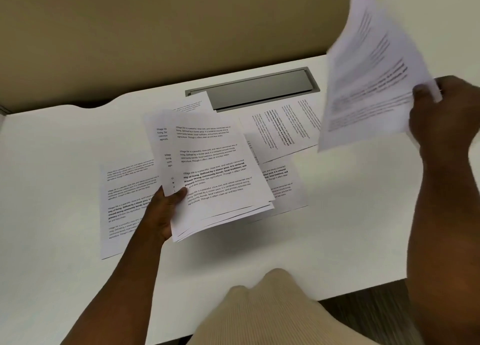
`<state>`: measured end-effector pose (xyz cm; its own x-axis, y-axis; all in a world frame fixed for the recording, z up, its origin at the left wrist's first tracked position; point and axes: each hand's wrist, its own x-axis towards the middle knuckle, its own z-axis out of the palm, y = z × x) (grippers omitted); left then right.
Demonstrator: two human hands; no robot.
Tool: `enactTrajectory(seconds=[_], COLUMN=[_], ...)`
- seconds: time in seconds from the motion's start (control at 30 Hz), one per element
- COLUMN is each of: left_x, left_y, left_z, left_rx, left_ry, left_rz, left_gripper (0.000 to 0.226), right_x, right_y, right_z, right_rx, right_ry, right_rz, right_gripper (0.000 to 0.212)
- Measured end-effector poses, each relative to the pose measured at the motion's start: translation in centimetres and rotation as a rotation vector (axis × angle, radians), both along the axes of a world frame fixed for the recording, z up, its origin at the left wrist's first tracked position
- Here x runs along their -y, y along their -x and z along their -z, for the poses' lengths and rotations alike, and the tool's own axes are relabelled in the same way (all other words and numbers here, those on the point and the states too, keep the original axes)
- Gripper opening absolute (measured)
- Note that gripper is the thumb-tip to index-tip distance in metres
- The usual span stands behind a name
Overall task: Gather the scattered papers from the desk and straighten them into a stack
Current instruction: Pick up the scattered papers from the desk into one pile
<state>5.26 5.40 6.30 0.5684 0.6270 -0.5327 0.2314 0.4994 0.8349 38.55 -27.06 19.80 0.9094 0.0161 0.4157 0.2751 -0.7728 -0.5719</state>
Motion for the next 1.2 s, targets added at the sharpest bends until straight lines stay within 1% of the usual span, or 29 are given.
enactTrajectory(seconds=[0.03, 0.1, 0.17, 0.2, 0.27, 0.33, 0.43, 0.5, 0.6, 0.63, 0.7, 0.73, 0.8, 0.83, 0.87, 0.9, 0.97, 1.0, 1.13, 1.2], left_x=[0.0, 0.0, 0.0, 0.1, 0.2, 0.2, 0.4, 0.8, 1.1, 1.3, 1.6, 1.8, 2.1, 2.1, 2.3, 2.6, 3.0, 3.3, 4.3, 4.5], left_y=[0.0, 0.0, 0.0, -0.1, -0.1, -0.2, -0.5, -0.8, -1.1, -1.2, -1.5, -1.7, -1.7, -1.6, -1.5, -1.3, -0.8, -0.6, 0.3, 0.4], left_z=[-0.1, -0.3, -0.2, -0.2, -0.3, -0.4, -0.9, -1.5, -1.9, -1.9, -2.2, -2.4, -2.4, -2.1, -1.9, -1.5, 0.0, 0.6, 2.3, 2.8], left_rx=[0.008, 0.014, 0.014, 0.013, 0.024, 0.059, 0.109, 0.121, 0.163, 0.157, 0.141, 0.122, 0.054, 0.028, 0.007, -0.01, -0.061, -0.082, -0.159, -0.185], left_ry=[0.001, 0.008, 0.022, 0.025, 0.021, 0.036, 0.078, 0.083, 0.089, 0.082, 0.096, 0.117, 0.168, 0.195, 0.226, 0.238, 0.203, 0.196, 0.259, 0.264], left_rz=[0.004, -0.004, -0.014, -0.014, -0.008, 0.005, 0.01, 0.014, 0.049, 0.045, 0.022, 0.01, -0.01, -0.004, 0.007, 0.031, 0.045, 0.042, 0.019, 0.019], left_gripper=[0.042, 0.047, 0.048, 0.047, 0.045, 0.046, 0.045, 0.041, 0.044, 0.041, 0.033, 0.032, 0.046, 0.051, 0.052, 0.047, 0.027, 0.023, 0.035, 0.038], right_x=[-0.4, -1.7, -3.3, -4.2, -5.8, -7.4, -9.2, -10.2, -11.2, -11.4, -11.8, -11.9, -11.8, -11.7, -11.6, -11.5, -11.1, -10.9, -10.4, -10.4], right_y=[0.4, 1.5, 3.2, 4.2, 5.9, 7.5, 9.5, 10.8, 12.2, 12.6, 13.3, 13.6, 13.8, 13.8, 13.9, 14.1, 14.7, 15.0, 16.6, 17.2], right_z=[-0.1, -0.1, 0.3, 0.5, 1.6, 3.2, 5.8, 7.5, 9.6, 10.1, 11.0, 11.3, 12.1, 12.6, 13.0, 13.5, 14.5, 15.0, 16.7, 17.4], right_rx=[-0.073, -0.247, -0.478, -0.601, -0.8, -0.925, -1.01, -1.033, -1.086, -1.102, -1.114, -1.127, -1.2, -1.258, -1.319, -1.371, -1.438, -1.451, -1.464, -1.457], right_ry=[-0.112, -0.384, -0.667, -0.764, -0.86, -0.885, -0.864, -0.771, -0.644, -0.618, -0.604, -0.603, -0.584, -0.564, -0.539, -0.505, -0.431, -0.393, -0.26, -0.248], right_rz=[-0.038, -0.157, -0.278, -0.321, -0.385, -0.432, -0.442, -0.425, -0.43, -0.435, -0.432, -0.434, -0.449, -0.457, -0.469, -0.477, -0.468, -0.454, -0.409, -0.395], right_gripper=[0.043, 0.031, 0.014, 0.01, 0.009, 0.007, 0.008, 0.009, 0.009, 0.013, 0.03, 0.038, 0.047, 0.047, 0.045, 0.043, 0.043, 0.044, 0.045, 0.044])
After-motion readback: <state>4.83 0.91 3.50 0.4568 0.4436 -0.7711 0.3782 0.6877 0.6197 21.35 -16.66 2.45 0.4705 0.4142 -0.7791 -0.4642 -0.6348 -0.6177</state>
